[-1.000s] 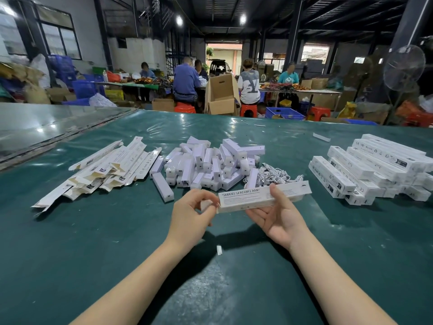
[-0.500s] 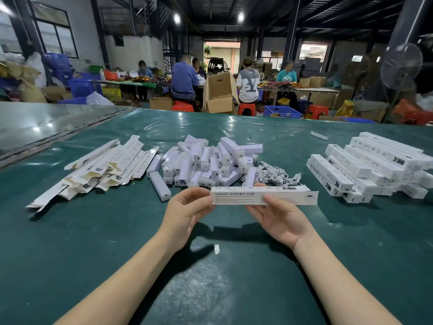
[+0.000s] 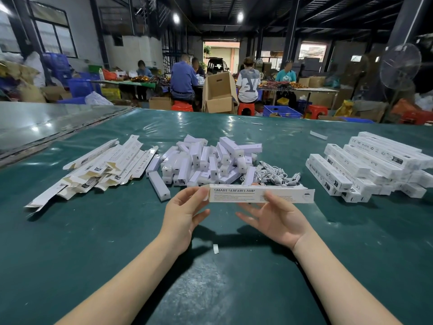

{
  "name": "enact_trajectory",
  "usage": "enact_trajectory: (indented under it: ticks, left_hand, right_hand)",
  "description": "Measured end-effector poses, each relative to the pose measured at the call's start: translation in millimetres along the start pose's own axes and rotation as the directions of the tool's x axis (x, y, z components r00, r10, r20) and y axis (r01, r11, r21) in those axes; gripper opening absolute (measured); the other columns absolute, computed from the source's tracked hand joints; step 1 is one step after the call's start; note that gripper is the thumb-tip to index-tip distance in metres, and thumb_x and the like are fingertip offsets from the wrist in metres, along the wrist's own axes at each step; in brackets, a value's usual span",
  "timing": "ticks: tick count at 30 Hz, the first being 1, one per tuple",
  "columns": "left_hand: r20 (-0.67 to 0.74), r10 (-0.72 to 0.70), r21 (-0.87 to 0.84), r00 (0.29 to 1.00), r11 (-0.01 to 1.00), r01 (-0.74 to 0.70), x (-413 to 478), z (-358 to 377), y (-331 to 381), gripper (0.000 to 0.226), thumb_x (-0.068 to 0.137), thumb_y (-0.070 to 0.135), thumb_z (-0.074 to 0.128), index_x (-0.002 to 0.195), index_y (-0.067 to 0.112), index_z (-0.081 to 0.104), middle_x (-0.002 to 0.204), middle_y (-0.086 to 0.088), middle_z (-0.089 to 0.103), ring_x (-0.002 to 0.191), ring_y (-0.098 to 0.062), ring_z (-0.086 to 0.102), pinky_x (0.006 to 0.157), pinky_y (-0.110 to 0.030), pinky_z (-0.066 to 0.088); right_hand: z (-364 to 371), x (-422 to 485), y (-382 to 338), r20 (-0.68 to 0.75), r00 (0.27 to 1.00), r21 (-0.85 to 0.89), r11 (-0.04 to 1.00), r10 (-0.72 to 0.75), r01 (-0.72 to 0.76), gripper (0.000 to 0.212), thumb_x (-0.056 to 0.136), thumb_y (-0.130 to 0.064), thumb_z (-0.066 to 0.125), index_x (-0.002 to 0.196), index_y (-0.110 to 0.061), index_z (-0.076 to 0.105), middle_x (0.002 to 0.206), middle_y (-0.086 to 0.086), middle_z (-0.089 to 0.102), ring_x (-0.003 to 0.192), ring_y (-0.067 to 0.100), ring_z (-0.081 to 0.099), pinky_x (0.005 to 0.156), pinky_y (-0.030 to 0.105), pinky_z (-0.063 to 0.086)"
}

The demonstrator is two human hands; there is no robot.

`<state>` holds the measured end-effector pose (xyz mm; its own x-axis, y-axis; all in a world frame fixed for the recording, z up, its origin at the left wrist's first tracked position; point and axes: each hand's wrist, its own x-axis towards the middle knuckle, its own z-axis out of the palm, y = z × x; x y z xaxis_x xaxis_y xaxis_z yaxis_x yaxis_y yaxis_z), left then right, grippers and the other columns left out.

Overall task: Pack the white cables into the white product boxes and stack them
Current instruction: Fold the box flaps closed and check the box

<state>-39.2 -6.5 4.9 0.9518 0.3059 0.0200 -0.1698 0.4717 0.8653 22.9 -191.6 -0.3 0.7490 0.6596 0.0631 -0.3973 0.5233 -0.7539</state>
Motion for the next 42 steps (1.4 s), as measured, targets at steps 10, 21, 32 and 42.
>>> enact_trajectory:
  ticks: [10, 21, 32, 42]
  left_hand:
    - [-0.082, 0.057, 0.038, 0.995, 0.998, -0.054, -7, 10, 1, 0.011, 0.085, 0.018, 0.058, 0.089, 0.022, 0.068, 0.081, 0.009, 0.069, 0.085, -0.009, 0.059, 0.064, -0.022, 0.054]
    - [0.217, 0.034, 0.091, 0.976, 0.994, -0.055, -18, 14, 8, 0.038, 0.092, 0.015, 0.028, 0.114, 0.029, 0.056, 0.129, 0.004, 0.054, 0.116, -0.019, 0.049, 0.098, -0.039, 0.038]
    - [0.541, -0.055, 0.416, 0.839, 0.885, -0.21, -30, 21, 2, 0.075, 0.052, 0.041, 0.055, 0.122, 0.054, 0.03, 0.134, 0.031, 0.032, 0.126, 0.001, 0.036, 0.094, -0.018, 0.04]
    - [0.532, -0.047, 0.429, 0.846, 0.876, -0.221, -30, 21, 3, 0.074, 0.062, 0.016, 0.055, 0.123, 0.053, 0.034, 0.138, 0.016, 0.038, 0.118, -0.006, 0.05, 0.094, -0.026, 0.046]
  right_hand:
    - [2, 1, 0, -0.009, 0.995, -0.143, 0.985, 0.096, -0.097, 0.065, 0.031, -0.04, 0.094, 0.089, -0.017, 0.077, 0.097, 0.003, 0.073, 0.094, 0.022, 0.069, 0.074, 0.036, 0.057]
    - [-4, 1, -2, -0.021, 0.999, -0.086, 0.996, 0.031, -0.033, 0.065, 0.031, -0.041, 0.094, 0.089, -0.017, 0.077, 0.097, 0.002, 0.073, 0.092, 0.023, 0.069, 0.071, 0.036, 0.058]
    - [-12, -5, -14, -0.039, 0.986, 0.144, 0.976, -0.162, 0.166, 0.063, 0.03, -0.028, 0.096, 0.088, -0.016, 0.076, 0.094, 0.008, 0.073, 0.09, 0.024, 0.069, 0.074, 0.041, 0.058]
    - [-9, -10, -16, -0.044, 0.992, 0.178, 0.976, -0.116, 0.122, 0.065, 0.03, -0.021, 0.097, 0.092, -0.013, 0.076, 0.102, 0.011, 0.071, 0.093, 0.024, 0.069, 0.055, 0.025, 0.057]
